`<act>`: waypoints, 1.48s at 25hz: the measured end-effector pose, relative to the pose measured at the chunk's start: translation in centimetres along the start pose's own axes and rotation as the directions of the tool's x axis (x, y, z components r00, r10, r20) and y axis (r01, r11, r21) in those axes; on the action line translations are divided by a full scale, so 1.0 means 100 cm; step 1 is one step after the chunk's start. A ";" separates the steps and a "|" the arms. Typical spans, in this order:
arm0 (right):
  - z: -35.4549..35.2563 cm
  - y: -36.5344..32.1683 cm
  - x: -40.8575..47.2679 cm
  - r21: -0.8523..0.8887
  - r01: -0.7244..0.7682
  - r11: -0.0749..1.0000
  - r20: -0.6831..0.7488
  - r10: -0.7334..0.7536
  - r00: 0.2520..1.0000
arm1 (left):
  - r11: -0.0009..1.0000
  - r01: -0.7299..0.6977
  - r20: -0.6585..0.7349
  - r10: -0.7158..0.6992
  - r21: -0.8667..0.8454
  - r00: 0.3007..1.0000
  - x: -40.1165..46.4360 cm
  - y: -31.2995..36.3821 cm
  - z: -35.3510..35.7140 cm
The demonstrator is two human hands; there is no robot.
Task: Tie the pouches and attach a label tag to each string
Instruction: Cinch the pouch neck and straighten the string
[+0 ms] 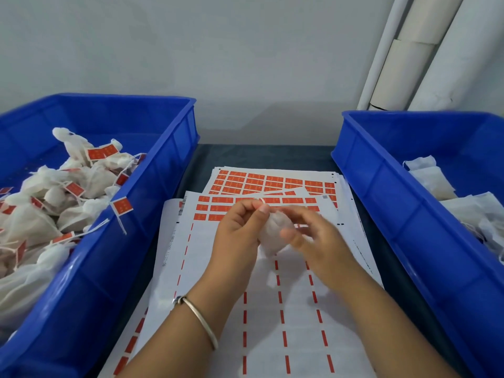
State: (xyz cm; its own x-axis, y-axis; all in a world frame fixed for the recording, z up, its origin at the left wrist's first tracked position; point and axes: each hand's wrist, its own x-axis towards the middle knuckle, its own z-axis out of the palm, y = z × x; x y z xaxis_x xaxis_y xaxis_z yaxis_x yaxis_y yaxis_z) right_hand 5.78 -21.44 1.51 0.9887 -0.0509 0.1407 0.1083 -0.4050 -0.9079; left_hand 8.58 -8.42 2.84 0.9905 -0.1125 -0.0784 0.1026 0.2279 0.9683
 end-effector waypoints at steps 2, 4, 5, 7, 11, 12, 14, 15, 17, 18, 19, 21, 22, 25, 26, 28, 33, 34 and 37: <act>0.014 0.005 -0.003 -0.151 -0.036 0.988 0.101 0.051 0.994 | 1.000 0.005 -0.040 -0.005 0.009 0.999 -0.001 0.000 0.001; 0.025 0.009 -0.003 -0.272 -0.075 0.959 0.062 0.095 0.994 | 0.999 -0.012 -0.061 0.014 0.040 0.998 -0.001 -0.001 0.002; 0.026 0.011 -0.002 -0.267 -0.079 0.960 0.044 0.094 0.995 | 0.999 -0.025 -0.059 0.028 0.042 0.998 -0.001 -0.001 0.001; 0.021 0.012 -0.002 -0.178 -0.113 0.977 0.064 0.126 0.990 | 0.998 -0.039 -0.069 0.042 0.043 0.997 0.002 0.001 -0.002; 0.011 0.007 -0.003 0.013 -0.188 0.982 0.164 0.184 0.969 | 0.999 0.035 -0.150 -0.040 -0.036 0.988 0.010 0.007 -0.010; 0.010 0.008 -0.003 0.057 -0.217 0.975 0.188 0.203 0.961 | 0.994 0.067 -0.158 -0.081 -0.092 0.984 0.012 0.008 -0.013; 0.005 0.010 -0.003 0.184 -0.290 0.939 0.232 0.245 0.941 | 0.956 0.140 -0.150 -0.183 -0.259 0.972 0.017 0.012 -0.018; 0.002 0.010 -0.002 0.289 -0.321 0.902 0.263 0.247 0.932 | 0.920 0.177 -0.135 -0.237 -0.350 0.962 0.019 0.013 -0.021; -0.004 0.010 -0.001 0.520 -0.363 0.773 0.328 0.212 0.921 | 0.847 0.236 -0.095 -0.317 -0.477 0.944 0.021 0.015 -0.024; -0.006 0.011 0.000 0.603 -0.374 0.705 0.351 0.186 0.918 | 0.825 0.249 -0.081 -0.333 -0.508 0.939 0.021 0.014 -0.024; -0.008 0.012 0.001 0.671 -0.384 0.634 0.366 0.167 0.916 | 0.820 0.254 -0.080 -0.340 -0.513 0.937 0.022 0.013 -0.025; -0.010 0.015 0.003 0.779 -0.390 0.490 0.369 0.143 0.918 | 0.865 0.243 -0.111 -0.321 -0.439 0.941 0.023 0.009 -0.025; -0.012 0.017 0.004 0.824 -0.379 0.422 0.353 0.141 0.925 | 0.929 0.224 -0.147 -0.275 -0.294 0.950 0.023 0.006 -0.025; -0.017 0.021 0.008 0.900 -0.321 0.294 0.275 0.188 0.943 | 0.864 0.087 -0.148 -0.015 0.495 0.989 0.022 -0.003 -0.025; -0.018 0.022 0.008 0.903 -0.301 0.306 0.245 0.209 0.947 | 0.760 0.023 -0.085 0.043 0.649 0.995 0.022 -0.005 -0.025; -0.019 0.024 0.008 0.868 -0.274 0.415 0.193 0.227 0.955 | 0.620 -0.072 0.045 0.059 0.782 0.997 0.021 -0.010 -0.024; -0.017 0.023 0.008 0.679 -0.233 0.696 0.034 0.288 0.957 | 0.397 -0.296 0.300 0.054 0.869 0.952 0.022 -0.016 -0.020; -0.016 0.023 0.008 0.626 -0.233 0.744 -0.006 0.303 0.953 | 0.377 -0.347 0.350 0.063 0.859 0.935 0.022 -0.016 -0.019; -0.014 0.024 0.007 0.361 -0.279 0.890 -0.138 0.346 0.928 | 0.391 -0.434 0.422 0.121 0.812 0.899 0.016 -0.018 -0.017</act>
State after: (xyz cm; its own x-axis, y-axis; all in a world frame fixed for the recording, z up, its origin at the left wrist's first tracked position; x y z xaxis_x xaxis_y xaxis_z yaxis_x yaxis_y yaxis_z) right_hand 6.60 -23.70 -0.07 0.9408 -0.3131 -0.1295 -0.1417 -0.0165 -0.9898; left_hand 10.10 -7.39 0.60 0.8641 -0.4814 0.1468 -0.4635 -0.6473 0.6051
